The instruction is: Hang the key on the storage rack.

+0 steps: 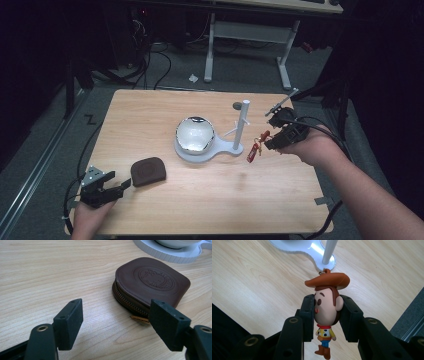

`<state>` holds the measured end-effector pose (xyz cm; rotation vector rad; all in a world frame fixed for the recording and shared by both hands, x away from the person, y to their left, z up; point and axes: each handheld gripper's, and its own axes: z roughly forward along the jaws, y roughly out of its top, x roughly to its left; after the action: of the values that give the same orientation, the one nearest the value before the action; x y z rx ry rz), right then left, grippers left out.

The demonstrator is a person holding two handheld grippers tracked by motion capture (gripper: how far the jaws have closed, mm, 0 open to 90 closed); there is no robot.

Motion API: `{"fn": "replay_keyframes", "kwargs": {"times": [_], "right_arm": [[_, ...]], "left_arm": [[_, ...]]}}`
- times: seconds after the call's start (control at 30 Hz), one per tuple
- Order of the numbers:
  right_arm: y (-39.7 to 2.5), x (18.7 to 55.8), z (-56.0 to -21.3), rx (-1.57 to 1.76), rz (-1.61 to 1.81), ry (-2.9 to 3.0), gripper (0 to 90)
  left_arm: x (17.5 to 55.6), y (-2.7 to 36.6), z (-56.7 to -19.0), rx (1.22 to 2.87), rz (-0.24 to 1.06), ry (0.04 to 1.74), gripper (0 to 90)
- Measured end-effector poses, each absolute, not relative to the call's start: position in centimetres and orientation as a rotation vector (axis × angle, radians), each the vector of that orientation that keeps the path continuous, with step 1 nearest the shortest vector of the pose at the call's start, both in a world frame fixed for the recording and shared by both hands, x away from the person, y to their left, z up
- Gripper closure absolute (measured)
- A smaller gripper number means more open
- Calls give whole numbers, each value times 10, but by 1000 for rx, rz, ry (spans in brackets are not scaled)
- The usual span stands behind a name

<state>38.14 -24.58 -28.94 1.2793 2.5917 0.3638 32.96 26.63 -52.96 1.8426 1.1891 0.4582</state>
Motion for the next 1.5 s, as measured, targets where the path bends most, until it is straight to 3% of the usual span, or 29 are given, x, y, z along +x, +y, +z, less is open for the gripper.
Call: {"fn": "replay_keyframes", "kwargs": {"times": [0.93, 1.5], "right_arm": [[-224, 405, -258, 1211, 460, 2540, 670], [-244, 419, -279, 1288, 439, 2503, 670]], "left_arm": [[328, 266, -530, 1849, 448, 1183, 280], [330, 267, -530, 1846, 443, 1183, 280]]}}
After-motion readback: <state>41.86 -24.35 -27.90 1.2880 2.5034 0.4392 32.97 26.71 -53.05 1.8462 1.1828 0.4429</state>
